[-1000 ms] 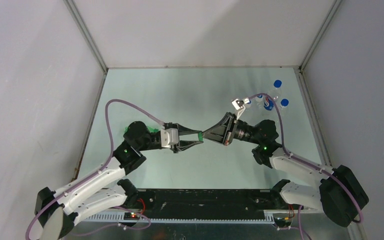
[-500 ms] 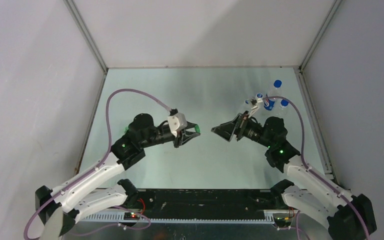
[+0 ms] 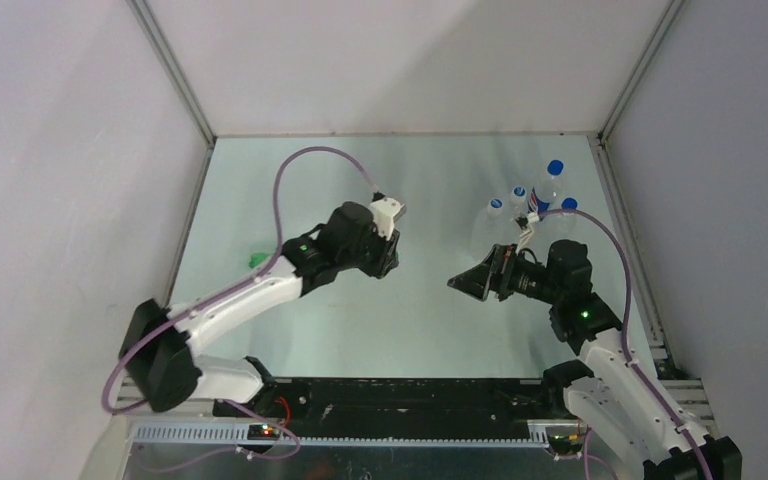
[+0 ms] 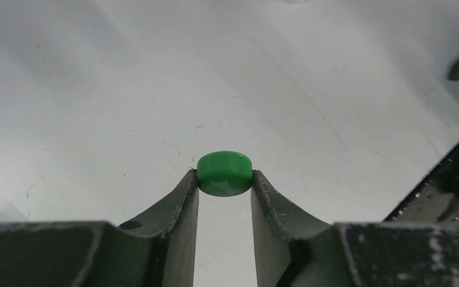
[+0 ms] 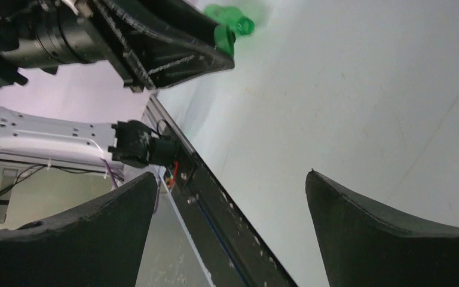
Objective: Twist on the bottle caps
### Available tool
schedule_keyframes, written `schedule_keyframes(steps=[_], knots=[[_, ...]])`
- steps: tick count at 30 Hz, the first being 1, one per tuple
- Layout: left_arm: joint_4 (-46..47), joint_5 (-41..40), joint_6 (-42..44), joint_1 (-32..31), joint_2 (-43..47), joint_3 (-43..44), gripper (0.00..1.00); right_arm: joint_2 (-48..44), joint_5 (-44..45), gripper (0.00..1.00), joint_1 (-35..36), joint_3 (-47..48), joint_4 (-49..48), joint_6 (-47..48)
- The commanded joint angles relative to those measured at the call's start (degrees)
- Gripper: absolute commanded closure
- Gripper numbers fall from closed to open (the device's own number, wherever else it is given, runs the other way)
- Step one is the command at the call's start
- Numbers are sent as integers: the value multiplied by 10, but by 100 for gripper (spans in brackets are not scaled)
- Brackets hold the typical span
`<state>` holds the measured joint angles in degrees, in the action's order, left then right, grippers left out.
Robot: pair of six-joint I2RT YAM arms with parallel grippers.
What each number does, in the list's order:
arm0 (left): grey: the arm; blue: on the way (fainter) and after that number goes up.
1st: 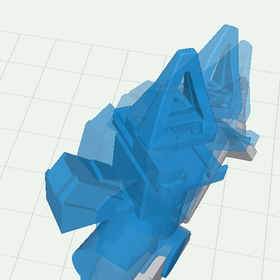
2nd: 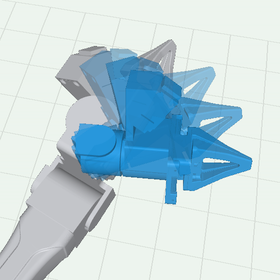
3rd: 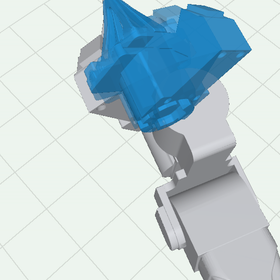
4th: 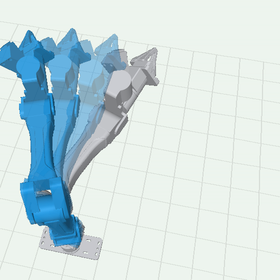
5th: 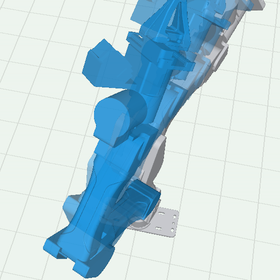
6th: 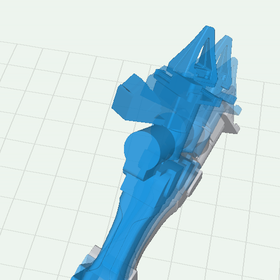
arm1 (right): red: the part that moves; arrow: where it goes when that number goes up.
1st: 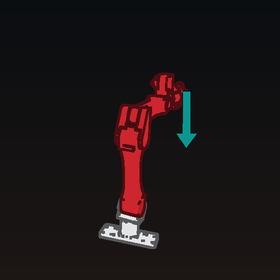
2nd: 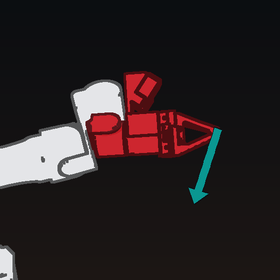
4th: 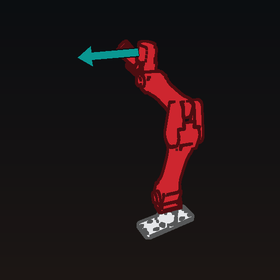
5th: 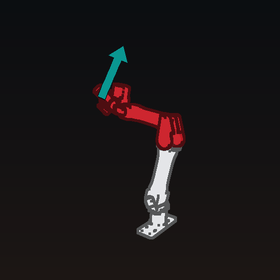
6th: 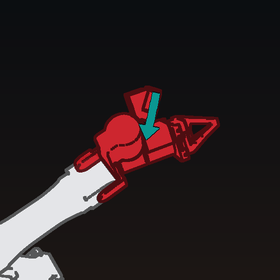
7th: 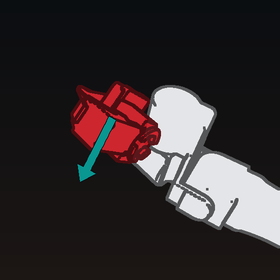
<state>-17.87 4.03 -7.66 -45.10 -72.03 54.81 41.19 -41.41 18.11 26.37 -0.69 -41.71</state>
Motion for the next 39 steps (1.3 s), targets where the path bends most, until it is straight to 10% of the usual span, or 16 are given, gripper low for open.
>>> schedule_keyframes(steps=[1, 13, 17, 26, 39], knots=[[-69, -75, -82, -14, -100, 77, 80, 10, 17, 7, -4, 55, 154, 86], [-153, -91, -163, -50, -354, 234, 72, -4, 102, 8, 1, 110, 297, 179], [-166, -107, -161, -54, -381, 253, 52, 0, 124, 9, 4, 114, 309, 195], [-170, -193, -100, -52, -281, 230, 4, 31, 162, 9, 24, 141, 326, 235], [-232, -229, 272, 73, -88, 78, 4, 72, 150, 9, 67, 150, 265, 244]])
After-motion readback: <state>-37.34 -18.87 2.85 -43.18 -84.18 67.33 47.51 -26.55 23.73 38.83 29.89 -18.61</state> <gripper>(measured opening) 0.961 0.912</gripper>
